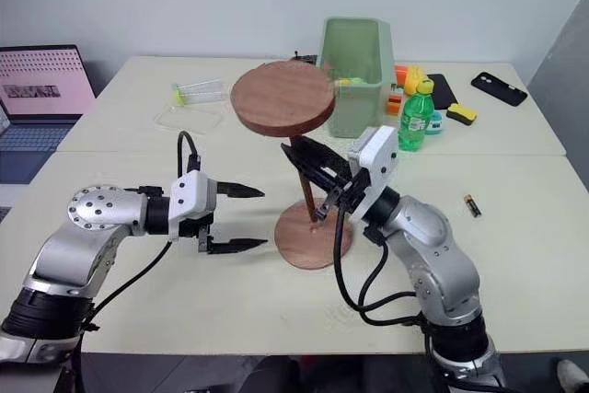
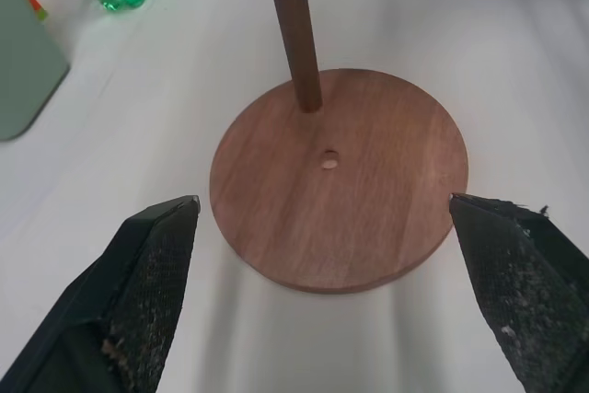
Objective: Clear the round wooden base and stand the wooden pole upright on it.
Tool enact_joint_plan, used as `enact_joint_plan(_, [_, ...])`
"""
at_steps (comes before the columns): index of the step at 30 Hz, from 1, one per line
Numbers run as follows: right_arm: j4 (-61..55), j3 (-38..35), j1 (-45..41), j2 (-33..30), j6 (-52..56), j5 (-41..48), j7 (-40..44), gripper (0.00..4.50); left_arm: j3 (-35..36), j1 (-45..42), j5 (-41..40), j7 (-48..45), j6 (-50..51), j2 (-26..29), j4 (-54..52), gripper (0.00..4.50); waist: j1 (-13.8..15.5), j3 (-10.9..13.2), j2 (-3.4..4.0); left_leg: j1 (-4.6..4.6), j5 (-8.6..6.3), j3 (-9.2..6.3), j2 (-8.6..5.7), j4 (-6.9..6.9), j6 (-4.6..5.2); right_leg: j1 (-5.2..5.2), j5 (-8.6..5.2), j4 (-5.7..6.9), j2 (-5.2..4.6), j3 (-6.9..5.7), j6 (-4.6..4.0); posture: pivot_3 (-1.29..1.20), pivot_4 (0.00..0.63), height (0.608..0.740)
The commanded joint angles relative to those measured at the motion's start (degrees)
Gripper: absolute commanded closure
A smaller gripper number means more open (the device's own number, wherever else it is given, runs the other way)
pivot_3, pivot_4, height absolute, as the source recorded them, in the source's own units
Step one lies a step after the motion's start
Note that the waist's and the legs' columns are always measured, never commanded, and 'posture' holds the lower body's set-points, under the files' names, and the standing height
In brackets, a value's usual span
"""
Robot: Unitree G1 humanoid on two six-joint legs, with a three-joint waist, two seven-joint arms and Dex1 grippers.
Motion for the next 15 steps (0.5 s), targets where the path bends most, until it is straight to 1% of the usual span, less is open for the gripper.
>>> enact_joint_plan(1, [-0.9, 0.6, 0.3, 0.2, -2.6, -0.2, 0.0, 4.29, 1.9, 0.3, -0.2, 0.2, -0.8, 1.3, -1.9, 0.0, 0.0, 0.0, 0.0, 0.0, 0.0, -0.01, 0.0, 0.0, 0.0, 0.0, 0.0, 0.0, 0.0, -0.01, 0.0, 0.0, 0.15, 0.74])
enact_joint_plan(15, [5.5, 2.4, 3.4, 0.5, -9.6, -2.7, 0.7, 4.29, 1.3, 0.8, 0.3, -0.7, -1.9, 2.4, -1.7, 0.0, 0.0, 0.0, 0.0, 0.01, 0.0, 0.0, -0.01, 0.0, 0.0, 0.0, 0.0, 0.02, 0.0, -0.01, 0.0, 0.0, 0.15, 0.74])
